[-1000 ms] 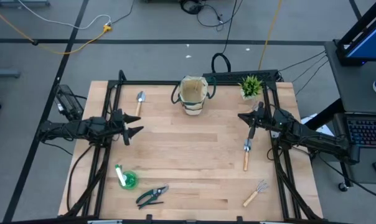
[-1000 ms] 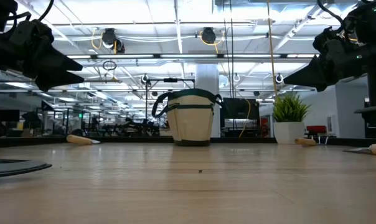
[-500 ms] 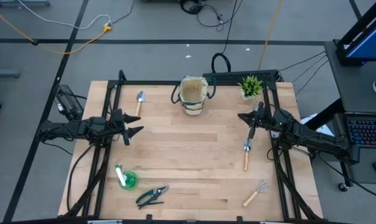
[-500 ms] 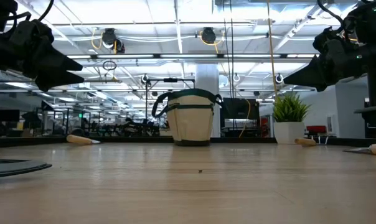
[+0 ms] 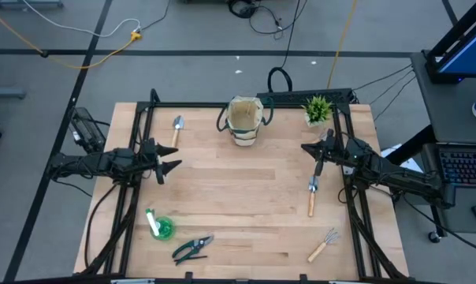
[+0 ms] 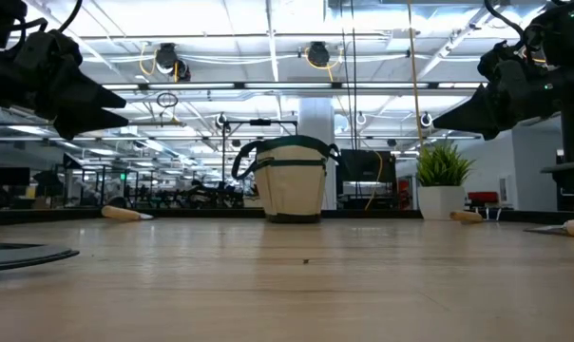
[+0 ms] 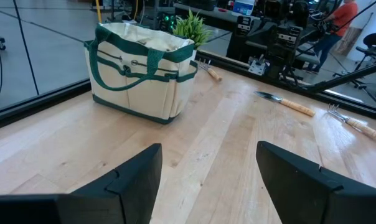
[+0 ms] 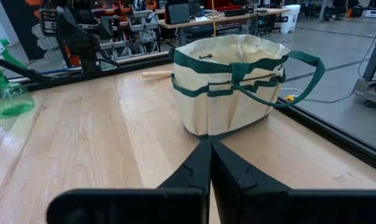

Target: Pick & Place Garden tools in Gardening bag

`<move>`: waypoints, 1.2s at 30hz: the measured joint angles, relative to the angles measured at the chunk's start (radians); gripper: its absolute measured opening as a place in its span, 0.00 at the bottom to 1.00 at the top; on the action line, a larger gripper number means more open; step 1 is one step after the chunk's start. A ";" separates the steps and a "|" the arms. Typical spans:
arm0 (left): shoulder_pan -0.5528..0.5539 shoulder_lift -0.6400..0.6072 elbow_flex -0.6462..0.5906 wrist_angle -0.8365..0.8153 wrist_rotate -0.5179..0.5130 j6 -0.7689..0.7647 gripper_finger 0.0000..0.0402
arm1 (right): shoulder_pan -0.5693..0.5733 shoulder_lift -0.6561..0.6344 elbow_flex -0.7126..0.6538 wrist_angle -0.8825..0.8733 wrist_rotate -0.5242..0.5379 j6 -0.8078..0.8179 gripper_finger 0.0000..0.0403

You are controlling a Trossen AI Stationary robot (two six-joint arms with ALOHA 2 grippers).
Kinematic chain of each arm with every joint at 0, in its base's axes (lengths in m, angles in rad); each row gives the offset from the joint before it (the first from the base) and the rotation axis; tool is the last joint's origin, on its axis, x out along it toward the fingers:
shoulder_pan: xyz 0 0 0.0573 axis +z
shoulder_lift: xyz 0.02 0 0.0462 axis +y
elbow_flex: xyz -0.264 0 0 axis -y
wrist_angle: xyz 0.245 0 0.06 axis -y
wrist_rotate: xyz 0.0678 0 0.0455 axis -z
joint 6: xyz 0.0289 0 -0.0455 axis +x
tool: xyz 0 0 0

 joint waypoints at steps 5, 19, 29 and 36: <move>0.000 0.000 0.000 0.000 0.000 0.000 0.66 | 0.000 0.000 0.000 0.000 0.000 0.000 0.00; 0.000 0.000 0.000 0.000 -0.002 0.005 0.66 | 0.000 0.000 0.000 0.000 0.000 0.000 0.00; 0.000 0.000 0.000 0.000 -0.001 -0.051 0.66 | 0.000 0.000 0.000 0.000 0.000 0.000 0.00; 0.000 0.000 0.000 0.000 -0.012 -0.052 0.66 | 0.000 0.000 0.000 0.000 0.000 -0.015 0.00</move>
